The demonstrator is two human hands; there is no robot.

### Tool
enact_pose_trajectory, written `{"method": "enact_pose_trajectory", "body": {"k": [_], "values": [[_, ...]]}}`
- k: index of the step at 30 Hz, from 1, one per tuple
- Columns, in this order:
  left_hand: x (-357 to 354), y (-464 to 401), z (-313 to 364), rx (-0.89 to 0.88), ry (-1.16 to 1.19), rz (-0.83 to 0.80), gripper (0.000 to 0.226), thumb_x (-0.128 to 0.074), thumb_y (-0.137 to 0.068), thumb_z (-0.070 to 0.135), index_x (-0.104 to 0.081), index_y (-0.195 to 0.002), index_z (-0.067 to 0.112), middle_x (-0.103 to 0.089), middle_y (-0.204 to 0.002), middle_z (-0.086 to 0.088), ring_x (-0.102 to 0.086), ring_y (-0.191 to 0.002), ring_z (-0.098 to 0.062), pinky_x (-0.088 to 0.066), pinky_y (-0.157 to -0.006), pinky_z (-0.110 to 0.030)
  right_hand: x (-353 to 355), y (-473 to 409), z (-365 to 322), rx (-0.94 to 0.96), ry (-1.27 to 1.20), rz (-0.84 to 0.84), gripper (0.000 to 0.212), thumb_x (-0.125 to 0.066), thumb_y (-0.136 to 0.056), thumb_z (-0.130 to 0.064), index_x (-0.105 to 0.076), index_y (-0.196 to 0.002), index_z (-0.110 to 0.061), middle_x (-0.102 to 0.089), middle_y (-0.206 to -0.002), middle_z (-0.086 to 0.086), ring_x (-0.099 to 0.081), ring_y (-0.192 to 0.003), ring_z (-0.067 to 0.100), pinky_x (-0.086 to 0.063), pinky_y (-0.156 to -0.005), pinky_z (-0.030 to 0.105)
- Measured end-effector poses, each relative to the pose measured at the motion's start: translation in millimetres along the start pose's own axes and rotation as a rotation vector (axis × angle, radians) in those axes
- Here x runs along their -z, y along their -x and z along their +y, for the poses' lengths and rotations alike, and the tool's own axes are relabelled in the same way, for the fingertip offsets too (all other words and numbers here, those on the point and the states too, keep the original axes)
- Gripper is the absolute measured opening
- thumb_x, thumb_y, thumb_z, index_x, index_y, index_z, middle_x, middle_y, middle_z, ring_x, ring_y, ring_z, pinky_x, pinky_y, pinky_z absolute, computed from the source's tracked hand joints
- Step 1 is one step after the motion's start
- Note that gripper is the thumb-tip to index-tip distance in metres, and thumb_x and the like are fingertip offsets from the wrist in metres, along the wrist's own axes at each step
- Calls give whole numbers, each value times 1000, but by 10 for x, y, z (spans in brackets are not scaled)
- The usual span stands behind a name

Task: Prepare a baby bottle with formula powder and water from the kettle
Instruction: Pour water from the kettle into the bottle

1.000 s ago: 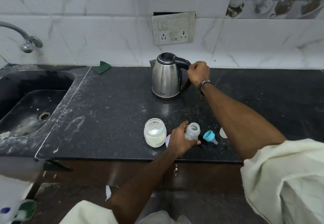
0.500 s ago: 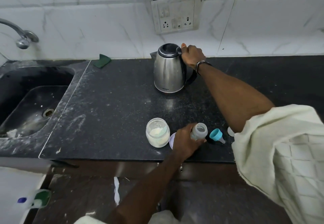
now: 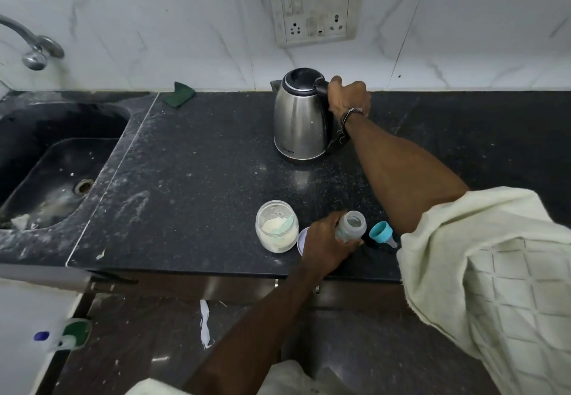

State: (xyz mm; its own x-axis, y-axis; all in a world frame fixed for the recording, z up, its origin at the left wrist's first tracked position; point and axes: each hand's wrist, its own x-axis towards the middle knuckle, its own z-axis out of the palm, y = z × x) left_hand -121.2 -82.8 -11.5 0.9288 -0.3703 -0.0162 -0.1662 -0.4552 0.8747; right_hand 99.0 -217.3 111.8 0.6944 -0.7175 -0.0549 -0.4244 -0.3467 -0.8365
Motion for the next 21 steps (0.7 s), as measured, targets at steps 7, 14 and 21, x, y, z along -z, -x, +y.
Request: {"method": "enact_pose_trajectory", "body": {"k": [7, 14, 21], "values": [[16, 29, 12, -40, 15, -8, 59, -85, -70, 30, -63, -123, 17, -72, -115, 0, -68, -105, -15, -54, -92, -38, 199, 170, 197, -32, -106, 88, 37, -52, -80, -40, -61, -56, -13, -62, -56, -2, -59, -54, 18, -41, -50, 24], [-22, 43, -21, -36, -21, 24, 56, -84, -65, 42, -66, -115, 25, -74, -105, 6, -69, -95, -7, -55, -86, -31, 853, 211, 585, 35, -107, 161, 43, -57, -75, -37, -46, -42, -13, -41, -39, -8, -42, -37, 13, -34, -45, 24], [-73, 18, -101, -14, 29, -9, 57, -84, -61, 39, -66, -113, 23, -75, -106, 3, -71, -96, -13, -58, -86, -43, 1672, 320, 684, 250, 14, 210, 43, -56, -69, -38, -33, -40, -15, -26, -41, -8, -25, -40, 14, -27, -45, 27]]}}
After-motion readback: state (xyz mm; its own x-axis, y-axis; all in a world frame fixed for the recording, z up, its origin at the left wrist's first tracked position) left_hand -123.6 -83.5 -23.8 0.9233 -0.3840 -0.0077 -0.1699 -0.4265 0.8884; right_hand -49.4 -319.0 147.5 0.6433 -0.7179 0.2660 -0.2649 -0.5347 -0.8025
